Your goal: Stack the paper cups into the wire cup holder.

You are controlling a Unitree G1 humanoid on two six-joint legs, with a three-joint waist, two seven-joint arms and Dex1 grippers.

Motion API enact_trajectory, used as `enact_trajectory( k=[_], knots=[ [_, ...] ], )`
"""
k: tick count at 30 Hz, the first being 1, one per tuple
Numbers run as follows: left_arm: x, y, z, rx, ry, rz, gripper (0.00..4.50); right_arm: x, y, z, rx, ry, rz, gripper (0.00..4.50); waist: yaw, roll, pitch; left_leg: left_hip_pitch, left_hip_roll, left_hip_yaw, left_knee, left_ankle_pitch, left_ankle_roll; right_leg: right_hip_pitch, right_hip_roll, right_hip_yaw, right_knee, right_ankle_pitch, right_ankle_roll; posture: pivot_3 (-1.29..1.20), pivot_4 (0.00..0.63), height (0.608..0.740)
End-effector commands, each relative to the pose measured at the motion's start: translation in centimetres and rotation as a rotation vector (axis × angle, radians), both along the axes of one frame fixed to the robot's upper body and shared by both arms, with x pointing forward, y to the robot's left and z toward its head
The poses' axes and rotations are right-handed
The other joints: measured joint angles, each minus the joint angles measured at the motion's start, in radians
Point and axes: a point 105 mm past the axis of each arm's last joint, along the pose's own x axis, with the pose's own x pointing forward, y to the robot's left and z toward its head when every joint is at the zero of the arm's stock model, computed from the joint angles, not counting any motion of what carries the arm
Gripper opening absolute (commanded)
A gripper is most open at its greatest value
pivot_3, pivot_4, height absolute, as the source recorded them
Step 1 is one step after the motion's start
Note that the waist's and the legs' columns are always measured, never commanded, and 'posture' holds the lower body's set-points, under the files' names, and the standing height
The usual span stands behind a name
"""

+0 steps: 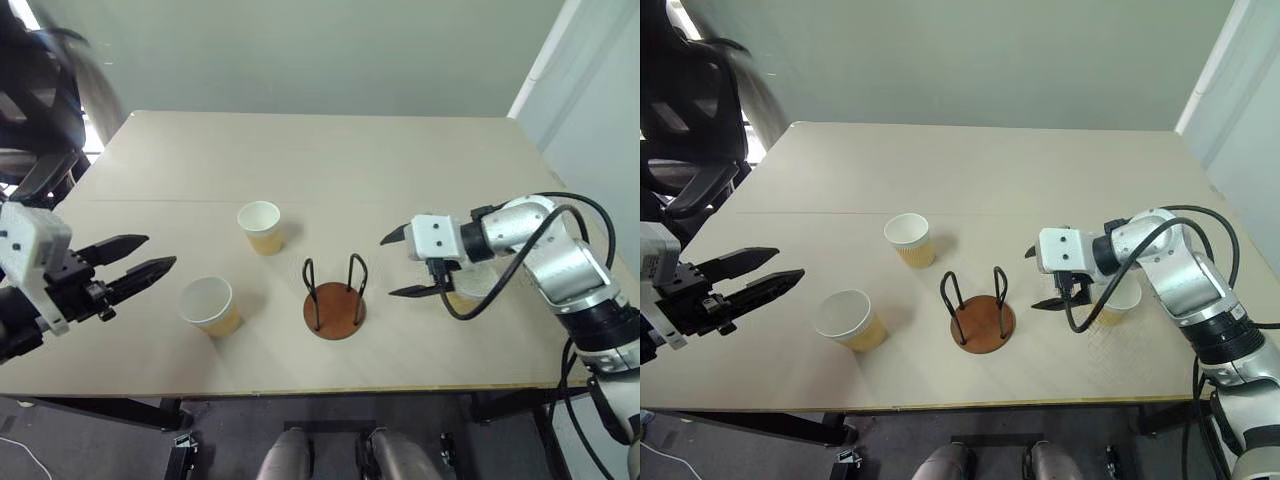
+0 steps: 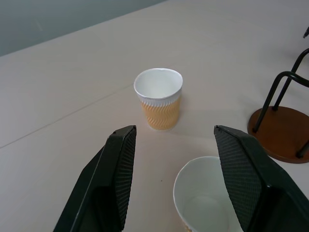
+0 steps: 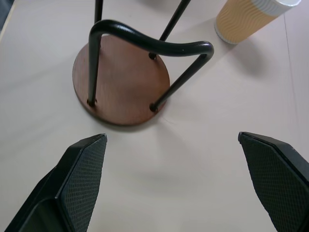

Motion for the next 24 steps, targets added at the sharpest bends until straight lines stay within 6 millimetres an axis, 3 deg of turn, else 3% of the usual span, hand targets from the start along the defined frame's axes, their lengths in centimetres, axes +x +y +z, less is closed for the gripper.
enact_trajectory(
  k=[1, 4, 8, 14, 18, 24],
  knots=[
    [-0.1, 0.2, 1.2, 0.025, -0.046, -0.004, 2.76, 0.2, -1.4, 3.3, 0.004, -0.114, 0.005, 4.49, 0.002, 0.0, 0.0, 0.0, 0.0, 0.0, 0.0, 0.0, 0.0, 0.0, 0.0, 0.0, 0.0, 0.0, 0.0, 0.0, 0.15, 0.74],
    [-0.3, 0.1, 1.1, 0.021, -0.025, -0.028, 2.76, -0.2, -3.2, 4.0, -0.027, -0.139, 0.005, 4.49, 0.005, 0.0, 0.0, 0.0, 0.0, 0.0, 0.0, -0.001, 0.0, 0.0, 0.0, 0.0, -0.001, 0.0, 0.0, 0.0, 0.15, 0.74],
    [-1.4, -1.9, -0.2, 0.022, 0.083, -0.167, 2.76, -1.4, -4.7, 5.1, -0.028, -0.148, 0.002, 4.49, 0.005, 0.0, 0.0, -0.001, 0.0, 0.0, 0.0, -0.002, 0.0, 0.0, 0.0, 0.0, -0.001, 0.0, 0.0, 0.0, 0.15, 0.74],
    [-1.2, -2.3, 0.7, 0.068, 0.1, -0.258, 2.76, -2.6, -7.3, 6.2, -0.091, -0.156, -0.011, 4.49, 0.006, 0.0, 0.0, 0.0, 0.0, 0.0, 0.0, -0.001, 0.0, 0.0, 0.0, 0.0, 0.0, -0.001, 0.0, 0.0, 0.15, 0.74],
    [-1.2, -3.5, 0.8, 0.093, 0.119, -0.344, 2.76, -4.1, -7.9, 4.9, -0.132, -0.082, 0.012, 4.49, 0.007, 0.0, 0.0, 0.001, 0.0, 0.0, 0.001, -0.001, 0.0, 0.002, 0.0, 0.001, 0.0, -0.003, 0.0, 0.0, 0.15, 0.74],
    [-1.4, -5.1, 0.0, 0.106, 0.148, -0.419, 2.76, -3.4, -9.1, 1.9, -0.235, -0.065, -0.041, 4.49, 0.002, 0.0, 0.0, 0.0, 0.0, 0.001, 0.001, -0.001, 0.0, 0.002, 0.0, 0.001, -0.001, -0.003, 0.001, 0.0, 0.15, 0.74]
  ],
)
